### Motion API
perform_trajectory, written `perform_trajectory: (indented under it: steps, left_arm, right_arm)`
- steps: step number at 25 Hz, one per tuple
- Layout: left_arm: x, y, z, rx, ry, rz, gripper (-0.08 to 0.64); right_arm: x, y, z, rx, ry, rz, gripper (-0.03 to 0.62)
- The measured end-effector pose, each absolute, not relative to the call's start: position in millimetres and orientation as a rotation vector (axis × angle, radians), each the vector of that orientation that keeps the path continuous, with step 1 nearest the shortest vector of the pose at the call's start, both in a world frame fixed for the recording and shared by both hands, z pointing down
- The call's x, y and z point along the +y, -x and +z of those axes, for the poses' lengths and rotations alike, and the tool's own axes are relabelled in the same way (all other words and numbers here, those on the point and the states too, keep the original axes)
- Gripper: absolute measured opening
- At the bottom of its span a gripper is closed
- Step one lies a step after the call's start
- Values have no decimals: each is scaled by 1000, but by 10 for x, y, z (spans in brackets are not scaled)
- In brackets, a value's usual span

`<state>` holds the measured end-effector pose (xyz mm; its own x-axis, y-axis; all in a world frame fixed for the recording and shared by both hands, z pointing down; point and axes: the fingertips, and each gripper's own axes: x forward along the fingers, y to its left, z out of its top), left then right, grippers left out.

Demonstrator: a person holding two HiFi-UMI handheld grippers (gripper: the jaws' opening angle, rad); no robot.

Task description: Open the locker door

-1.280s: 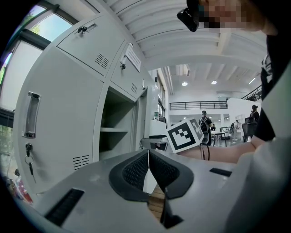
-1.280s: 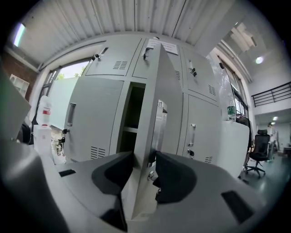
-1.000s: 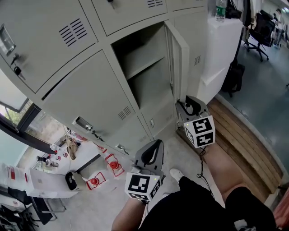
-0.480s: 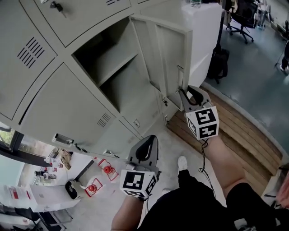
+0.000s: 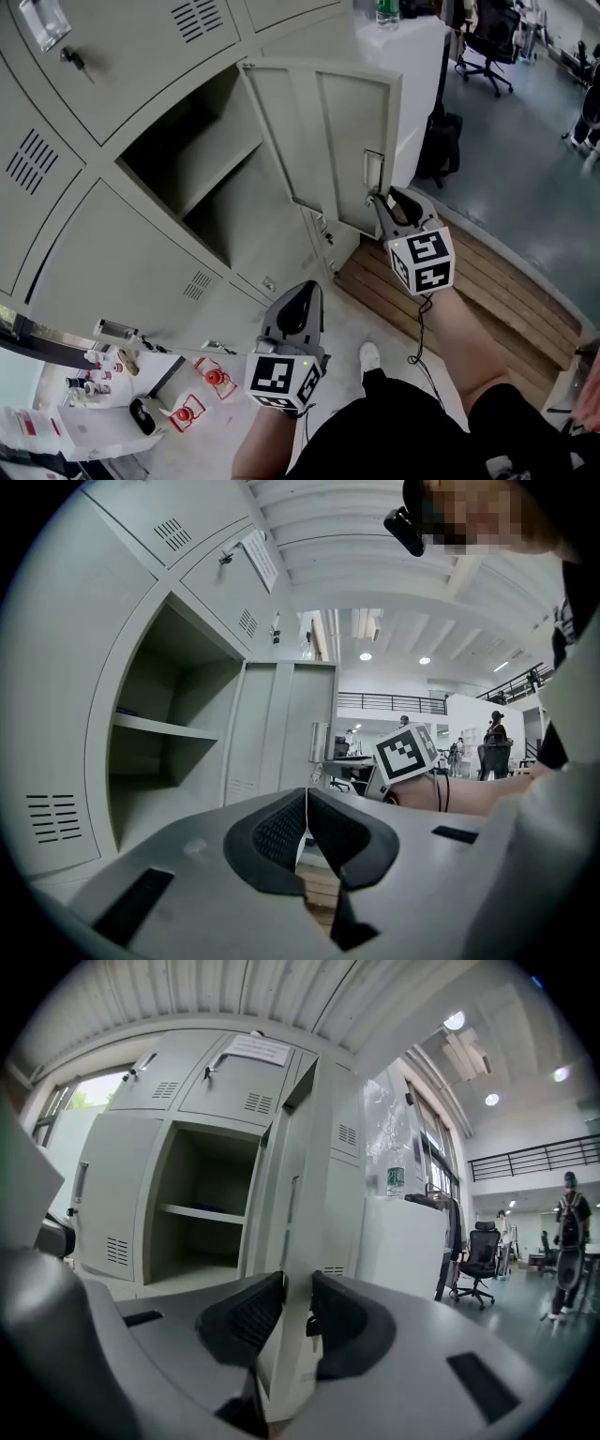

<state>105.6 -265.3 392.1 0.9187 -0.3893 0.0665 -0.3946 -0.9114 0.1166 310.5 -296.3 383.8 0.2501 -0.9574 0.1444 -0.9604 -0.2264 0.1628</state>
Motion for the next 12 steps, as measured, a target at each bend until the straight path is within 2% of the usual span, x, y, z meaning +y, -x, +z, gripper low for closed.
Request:
perform_trajectory:
  steps: [12]
  left_arm:
    - [-2725, -1134, 3931, -650, -2937, 58, 20]
  right_arm:
    - [-3022, -3367, 3839, -1770, -2328, 24, 154]
